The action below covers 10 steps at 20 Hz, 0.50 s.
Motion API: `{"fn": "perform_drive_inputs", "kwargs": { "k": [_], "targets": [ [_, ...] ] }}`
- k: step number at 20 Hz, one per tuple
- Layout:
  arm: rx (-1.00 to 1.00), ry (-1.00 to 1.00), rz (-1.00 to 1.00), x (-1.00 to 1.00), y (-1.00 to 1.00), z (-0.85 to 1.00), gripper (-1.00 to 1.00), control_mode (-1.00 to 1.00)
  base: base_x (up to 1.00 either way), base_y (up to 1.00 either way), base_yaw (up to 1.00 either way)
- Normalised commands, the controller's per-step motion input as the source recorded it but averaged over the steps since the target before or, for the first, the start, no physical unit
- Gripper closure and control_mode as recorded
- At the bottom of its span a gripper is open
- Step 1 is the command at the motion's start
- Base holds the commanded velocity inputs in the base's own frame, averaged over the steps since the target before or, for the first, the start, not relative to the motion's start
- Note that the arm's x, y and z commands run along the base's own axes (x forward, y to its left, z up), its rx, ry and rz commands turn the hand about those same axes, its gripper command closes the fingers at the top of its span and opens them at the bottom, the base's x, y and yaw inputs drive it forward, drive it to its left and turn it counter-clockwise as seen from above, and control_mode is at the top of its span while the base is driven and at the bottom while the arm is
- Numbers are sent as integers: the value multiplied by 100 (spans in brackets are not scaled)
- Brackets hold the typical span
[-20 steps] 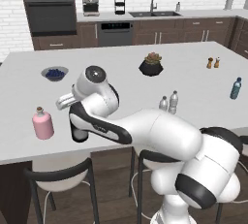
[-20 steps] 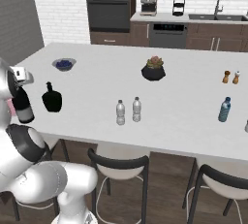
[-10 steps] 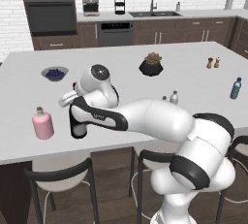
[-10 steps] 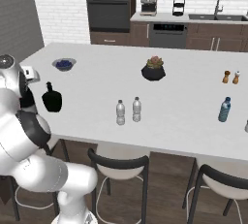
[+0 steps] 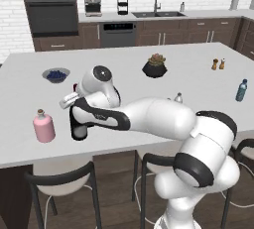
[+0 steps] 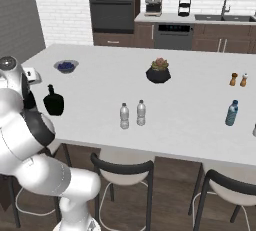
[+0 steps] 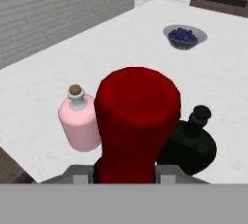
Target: Move the plastic bottles in the middle to the plastics group, and the glass bottles in the middle to the glass group.
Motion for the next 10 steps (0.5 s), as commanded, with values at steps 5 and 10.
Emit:
{"fn": "perform_drive_inputs", "kwargs": {
  "k": [5, 10],
  "targets": [
    [0, -5, 0, 2, 21, 1, 100, -100, 0, 0, 0],
    [0, -1, 0, 9, 12, 0, 100, -100, 0, 0, 0]
  ]
}}
